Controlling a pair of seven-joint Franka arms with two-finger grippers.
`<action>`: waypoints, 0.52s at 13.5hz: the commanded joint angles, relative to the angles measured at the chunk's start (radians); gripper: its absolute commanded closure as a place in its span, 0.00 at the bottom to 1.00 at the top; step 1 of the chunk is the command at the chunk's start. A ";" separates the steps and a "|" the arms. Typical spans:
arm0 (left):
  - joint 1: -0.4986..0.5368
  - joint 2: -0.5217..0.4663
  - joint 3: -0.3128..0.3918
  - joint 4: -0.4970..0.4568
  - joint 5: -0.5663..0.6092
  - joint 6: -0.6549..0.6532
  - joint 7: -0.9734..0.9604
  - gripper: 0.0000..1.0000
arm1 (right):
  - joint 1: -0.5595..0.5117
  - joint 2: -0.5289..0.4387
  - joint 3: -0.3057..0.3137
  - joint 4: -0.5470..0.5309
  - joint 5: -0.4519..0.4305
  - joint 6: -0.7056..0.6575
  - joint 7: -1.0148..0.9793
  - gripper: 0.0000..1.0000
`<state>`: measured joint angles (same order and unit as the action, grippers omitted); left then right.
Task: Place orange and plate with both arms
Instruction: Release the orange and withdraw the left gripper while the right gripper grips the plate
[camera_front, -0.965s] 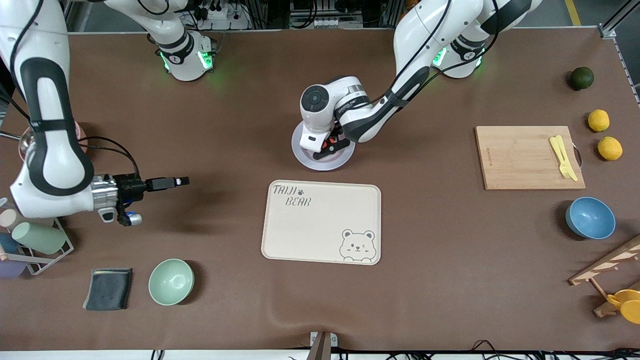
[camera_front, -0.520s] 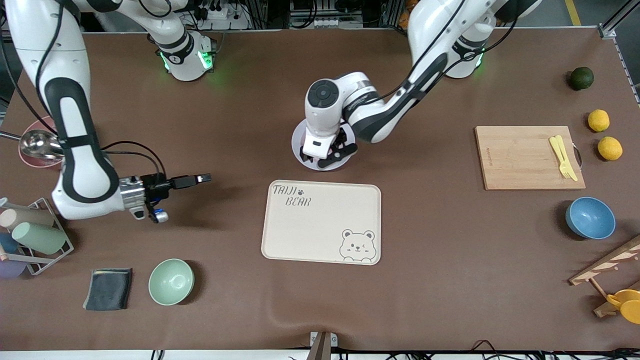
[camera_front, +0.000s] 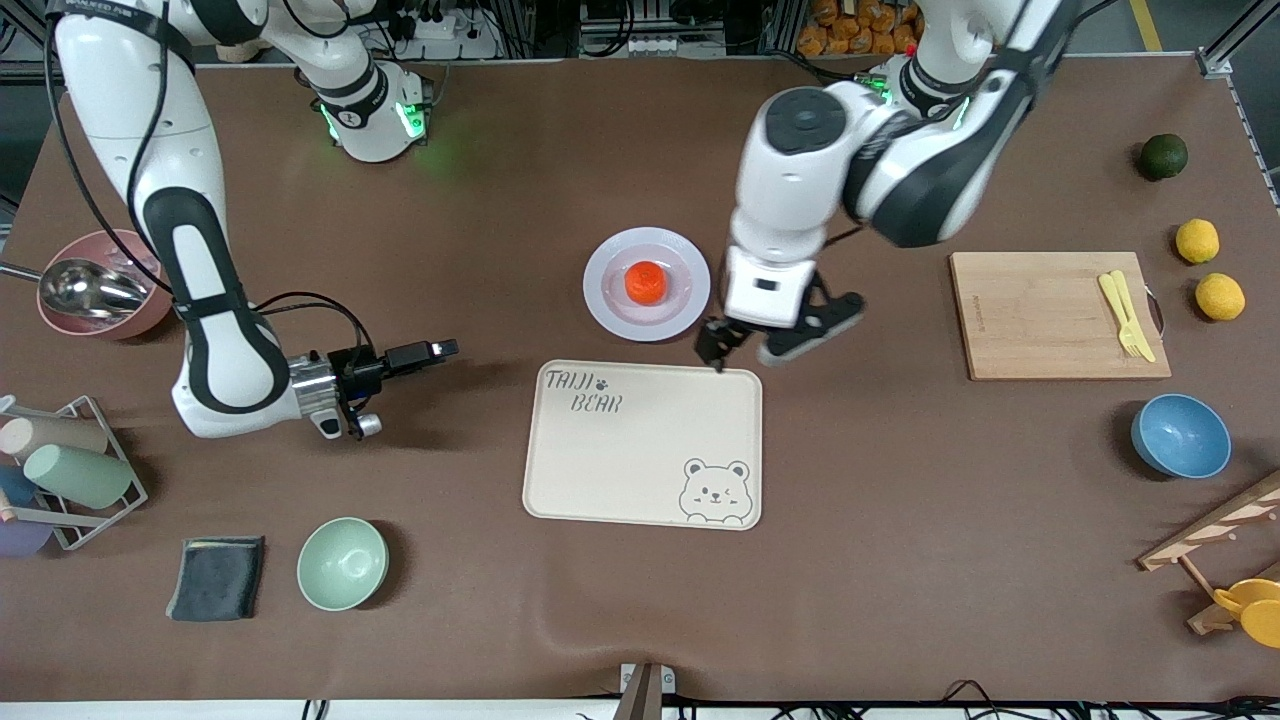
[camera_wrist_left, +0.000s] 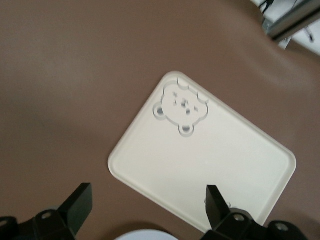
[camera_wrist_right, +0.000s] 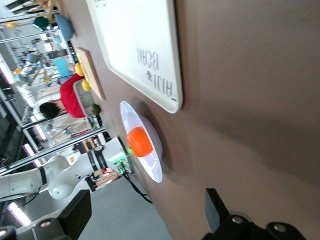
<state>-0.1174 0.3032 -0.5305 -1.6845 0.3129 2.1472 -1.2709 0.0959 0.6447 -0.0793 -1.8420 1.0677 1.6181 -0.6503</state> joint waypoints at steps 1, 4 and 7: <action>0.128 -0.085 -0.009 -0.031 -0.078 -0.012 0.204 0.00 | 0.076 0.000 -0.005 -0.055 0.092 0.052 -0.055 0.00; 0.200 -0.131 -0.005 -0.008 -0.110 -0.102 0.330 0.00 | 0.133 0.001 -0.005 -0.091 0.164 0.081 -0.081 0.00; 0.243 -0.130 0.004 0.096 -0.141 -0.240 0.462 0.00 | 0.198 0.001 -0.005 -0.158 0.263 0.135 -0.196 0.17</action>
<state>0.1114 0.1875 -0.5288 -1.6477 0.2156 1.9924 -0.8929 0.2603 0.6578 -0.0759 -1.9426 1.2543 1.7271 -0.7641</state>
